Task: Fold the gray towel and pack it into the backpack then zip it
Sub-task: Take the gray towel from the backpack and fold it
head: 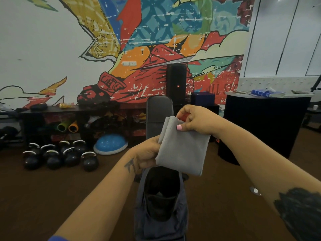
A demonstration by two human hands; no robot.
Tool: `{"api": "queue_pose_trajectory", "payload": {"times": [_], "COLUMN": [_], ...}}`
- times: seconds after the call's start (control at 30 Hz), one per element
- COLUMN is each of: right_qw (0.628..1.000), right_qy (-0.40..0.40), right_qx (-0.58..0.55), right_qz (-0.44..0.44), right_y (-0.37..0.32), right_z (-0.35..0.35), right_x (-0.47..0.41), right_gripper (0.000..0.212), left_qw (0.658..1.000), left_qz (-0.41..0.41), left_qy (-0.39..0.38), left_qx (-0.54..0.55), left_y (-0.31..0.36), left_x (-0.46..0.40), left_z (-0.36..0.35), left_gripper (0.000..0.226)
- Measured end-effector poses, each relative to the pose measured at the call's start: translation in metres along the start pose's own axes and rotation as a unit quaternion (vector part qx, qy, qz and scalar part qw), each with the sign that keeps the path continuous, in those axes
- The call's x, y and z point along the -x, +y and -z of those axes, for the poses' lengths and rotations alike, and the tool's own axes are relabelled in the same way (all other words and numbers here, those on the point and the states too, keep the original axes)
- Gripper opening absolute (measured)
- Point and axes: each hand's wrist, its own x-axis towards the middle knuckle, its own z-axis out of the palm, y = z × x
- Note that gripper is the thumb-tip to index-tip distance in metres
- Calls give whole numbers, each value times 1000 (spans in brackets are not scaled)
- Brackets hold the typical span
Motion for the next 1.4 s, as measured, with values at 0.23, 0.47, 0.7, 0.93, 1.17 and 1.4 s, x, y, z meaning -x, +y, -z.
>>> {"api": "queue_pose_trajectory", "payload": {"times": [0.23,0.47,0.7,0.93,1.17,1.4], "right_qw": [999,997,998,997,995,982], "right_qy": [-31,-29,1,28,39,47], "right_qx": [-45,-69,-57,-55,-76,-163], "right_qz": [1,-15,-41,-44,-47,-86], "right_y": [2,5,13,17,22,32], "right_z": [-3,-2,-4,-9,-10,-17], "right_x": [3,3,-1,-6,-7,-7], "right_gripper": [17,12,17,8,6,15], "left_qw": [1000,992,943,893,826,907], "left_qz": [7,-27,-115,-72,19,-61], "left_qy": [-8,105,179,146,115,207], "left_qx": [-5,-70,-257,-419,-551,-360], "left_y": [2,1,5,15,19,4], "left_x": [1,-4,-4,-1,7,10], "left_z": [4,10,21,18,17,25], "left_gripper": [41,31,44,44,27,34]}}
